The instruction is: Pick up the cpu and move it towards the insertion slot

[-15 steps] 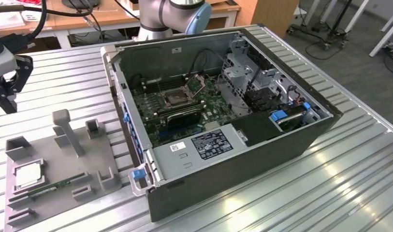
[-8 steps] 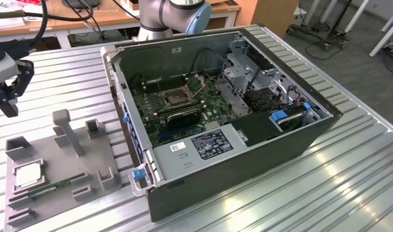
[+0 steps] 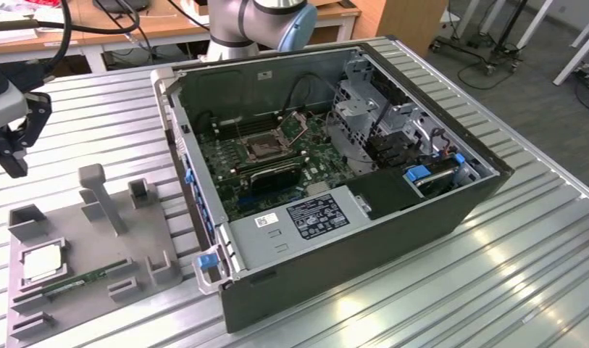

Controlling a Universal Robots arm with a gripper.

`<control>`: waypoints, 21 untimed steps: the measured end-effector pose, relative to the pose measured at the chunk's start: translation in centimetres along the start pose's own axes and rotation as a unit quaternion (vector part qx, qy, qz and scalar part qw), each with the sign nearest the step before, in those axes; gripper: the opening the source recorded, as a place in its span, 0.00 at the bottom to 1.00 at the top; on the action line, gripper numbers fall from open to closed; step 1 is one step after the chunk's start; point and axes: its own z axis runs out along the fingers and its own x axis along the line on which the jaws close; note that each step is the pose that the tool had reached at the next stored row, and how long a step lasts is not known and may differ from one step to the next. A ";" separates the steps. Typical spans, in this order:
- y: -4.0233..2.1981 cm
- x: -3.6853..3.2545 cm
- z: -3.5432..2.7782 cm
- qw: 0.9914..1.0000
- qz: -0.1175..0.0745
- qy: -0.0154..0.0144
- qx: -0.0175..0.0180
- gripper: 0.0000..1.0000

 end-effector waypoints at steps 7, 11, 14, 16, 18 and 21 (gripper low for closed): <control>-0.01 0.21 0.35 1.000 0.000 0.000 0.000 0.11; -0.01 0.23 0.44 1.000 0.000 0.000 0.000 0.11; -0.01 0.23 0.50 1.000 0.000 0.000 0.000 0.11; -0.03 0.25 0.59 1.000 0.000 0.000 0.000 0.11; -0.06 0.29 0.70 1.000 0.000 0.000 0.000 0.11; -0.17 0.38 0.91 1.000 0.000 0.000 0.000 0.11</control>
